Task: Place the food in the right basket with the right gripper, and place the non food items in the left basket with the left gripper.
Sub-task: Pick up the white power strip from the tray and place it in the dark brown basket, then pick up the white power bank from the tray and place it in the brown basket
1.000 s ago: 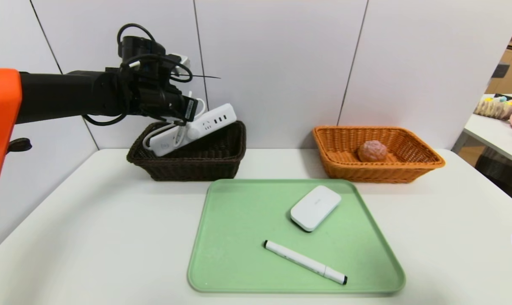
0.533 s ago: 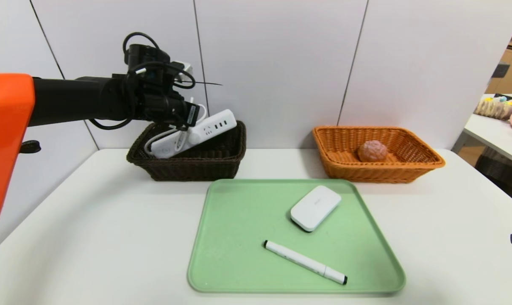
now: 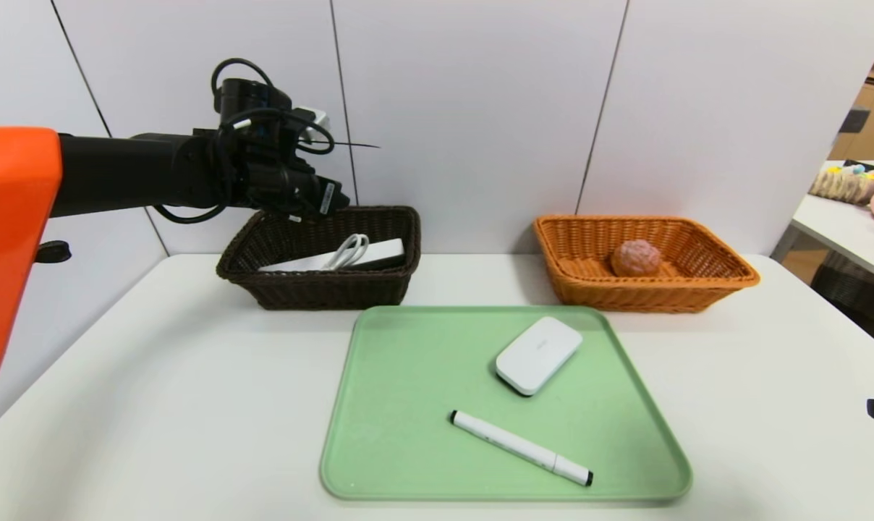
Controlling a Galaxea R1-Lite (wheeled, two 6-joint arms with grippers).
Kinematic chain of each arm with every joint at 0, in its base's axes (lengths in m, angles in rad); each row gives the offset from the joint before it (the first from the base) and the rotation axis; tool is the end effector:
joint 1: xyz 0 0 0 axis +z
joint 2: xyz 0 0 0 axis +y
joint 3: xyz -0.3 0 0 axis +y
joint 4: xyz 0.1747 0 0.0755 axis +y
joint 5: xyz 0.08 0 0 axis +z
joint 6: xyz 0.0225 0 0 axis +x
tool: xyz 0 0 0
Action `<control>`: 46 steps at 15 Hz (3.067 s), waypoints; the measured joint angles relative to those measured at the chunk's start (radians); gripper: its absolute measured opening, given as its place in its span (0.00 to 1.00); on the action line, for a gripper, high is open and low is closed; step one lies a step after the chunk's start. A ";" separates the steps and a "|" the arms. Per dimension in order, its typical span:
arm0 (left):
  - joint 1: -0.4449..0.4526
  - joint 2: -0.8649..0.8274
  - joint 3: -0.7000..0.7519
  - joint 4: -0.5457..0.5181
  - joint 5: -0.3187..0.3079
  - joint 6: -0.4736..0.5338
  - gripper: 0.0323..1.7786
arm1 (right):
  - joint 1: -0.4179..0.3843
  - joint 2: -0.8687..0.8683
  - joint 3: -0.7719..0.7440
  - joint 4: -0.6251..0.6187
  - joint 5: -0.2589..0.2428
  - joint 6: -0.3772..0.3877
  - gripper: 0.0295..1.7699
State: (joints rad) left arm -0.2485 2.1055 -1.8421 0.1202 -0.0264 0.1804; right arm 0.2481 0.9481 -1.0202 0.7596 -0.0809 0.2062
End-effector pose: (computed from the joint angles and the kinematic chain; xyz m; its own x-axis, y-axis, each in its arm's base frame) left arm 0.4227 -0.1079 0.2472 0.8920 -0.2536 -0.3741 0.3303 0.9308 0.1567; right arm 0.0712 0.0162 0.2666 0.7666 0.1108 -0.6325 -0.0544 0.9927 0.1080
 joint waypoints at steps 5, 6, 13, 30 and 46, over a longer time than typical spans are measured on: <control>-0.001 -0.002 -0.031 0.001 0.009 0.002 0.76 | 0.000 -0.001 0.004 0.000 0.001 0.000 0.96; -0.007 -0.010 -0.052 0.003 0.021 0.001 0.79 | 0.000 -0.002 0.007 0.000 0.000 0.000 0.96; -0.264 -0.232 -0.099 0.327 0.000 -0.178 0.89 | 0.000 -0.005 0.015 -0.002 0.004 0.000 0.96; -0.534 -0.168 0.341 -0.030 -0.087 -0.010 0.95 | -0.001 -0.073 0.065 -0.001 0.000 0.053 0.96; -0.640 0.102 0.144 -0.020 -0.004 -0.172 0.95 | -0.020 -0.082 0.085 -0.001 -0.001 0.054 0.96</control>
State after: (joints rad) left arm -0.8889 2.2072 -1.6985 0.1004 -0.0302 0.0081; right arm 0.2283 0.8657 -0.9355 0.7581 -0.0817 0.2598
